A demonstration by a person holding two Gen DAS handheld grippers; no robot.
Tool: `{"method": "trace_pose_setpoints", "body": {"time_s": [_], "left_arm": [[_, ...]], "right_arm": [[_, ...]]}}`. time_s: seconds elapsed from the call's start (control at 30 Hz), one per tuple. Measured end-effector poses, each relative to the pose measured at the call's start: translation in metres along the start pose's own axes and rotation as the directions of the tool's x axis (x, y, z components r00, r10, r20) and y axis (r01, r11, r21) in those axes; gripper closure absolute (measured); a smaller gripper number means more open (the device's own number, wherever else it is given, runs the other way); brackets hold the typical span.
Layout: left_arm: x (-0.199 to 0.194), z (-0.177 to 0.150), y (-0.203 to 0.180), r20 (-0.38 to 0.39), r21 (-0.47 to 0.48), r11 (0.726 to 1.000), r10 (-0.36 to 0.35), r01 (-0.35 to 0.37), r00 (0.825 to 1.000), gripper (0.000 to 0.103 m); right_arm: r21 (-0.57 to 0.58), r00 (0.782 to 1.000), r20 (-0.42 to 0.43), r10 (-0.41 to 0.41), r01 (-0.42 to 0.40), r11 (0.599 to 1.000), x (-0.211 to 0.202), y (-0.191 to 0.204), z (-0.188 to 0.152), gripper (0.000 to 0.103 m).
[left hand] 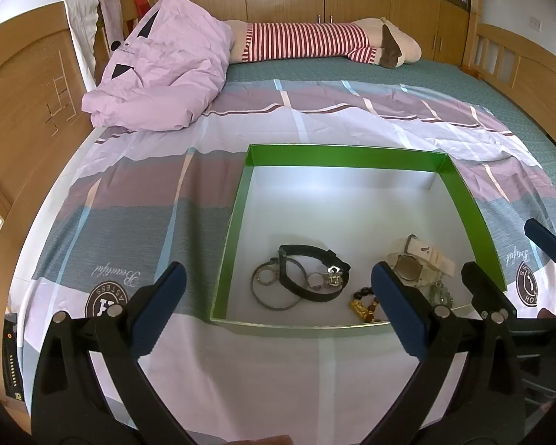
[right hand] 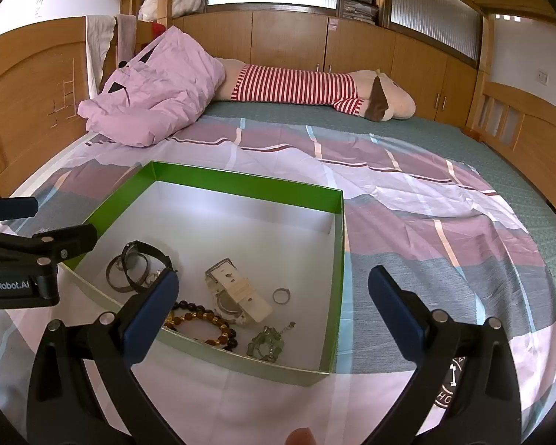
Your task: Organize jewelry
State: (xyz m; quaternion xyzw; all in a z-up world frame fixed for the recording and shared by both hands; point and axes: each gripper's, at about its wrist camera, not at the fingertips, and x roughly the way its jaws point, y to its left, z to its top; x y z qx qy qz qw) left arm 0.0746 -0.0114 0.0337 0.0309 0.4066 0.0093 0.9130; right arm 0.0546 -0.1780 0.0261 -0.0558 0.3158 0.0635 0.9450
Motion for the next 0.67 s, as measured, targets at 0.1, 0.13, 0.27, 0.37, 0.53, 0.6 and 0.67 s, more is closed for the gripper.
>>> {"method": "trace_pose_setpoints", "body": {"time_s": [0.1, 0.13, 0.27, 0.37, 0.53, 0.6, 0.67], "left_arm": [[0.0, 0.0, 0.0, 0.0, 0.001, 1.0, 0.001, -0.001, 1.0, 0.002], [0.0, 0.0, 0.0, 0.002, 0.0, 1.0, 0.002, -0.002, 1.0, 0.002], [0.001, -0.001, -0.002, 0.003, 0.004, 1.0, 0.002, -0.002, 1.0, 0.002], [0.001, -0.001, -0.002, -0.003, 0.006, 1.0, -0.004, 0.004, 1.0, 0.002], [0.002, 0.0, -0.001, -0.026, 0.0, 1.0, -0.003, 0.003, 1.0, 0.002], [-0.003, -0.001, 0.002, -0.025, -0.006, 1.0, 0.004, -0.004, 1.0, 0.002], [-0.013, -0.002, 0.01, -0.008, -0.009, 1.0, 0.02, -0.02, 1.0, 0.002]], "right_arm": [[-0.002, 1.0, -0.002, 0.0, 0.0, 1.0, 0.0, 0.0, 0.0, 0.001], [-0.002, 1.0, -0.001, 0.0, 0.0, 1.0, 0.0, -0.001, 0.0, 0.001], [-0.001, 1.0, -0.002, 0.0, 0.0, 1.0, 0.0, 0.001, 0.0, 0.001], [-0.002, 1.0, -0.002, 0.0, 0.0, 1.0, 0.0, 0.0, 0.0, 0.001], [-0.004, 1.0, -0.006, 0.002, -0.002, 1.0, 0.002, 0.005, -0.002, 0.001], [-0.003, 1.0, -0.006, 0.002, -0.002, 1.0, 0.002, 0.005, -0.002, 0.001], [0.009, 1.0, -0.003, 0.006, -0.006, 1.0, 0.001, 0.004, -0.002, 0.001]]}}
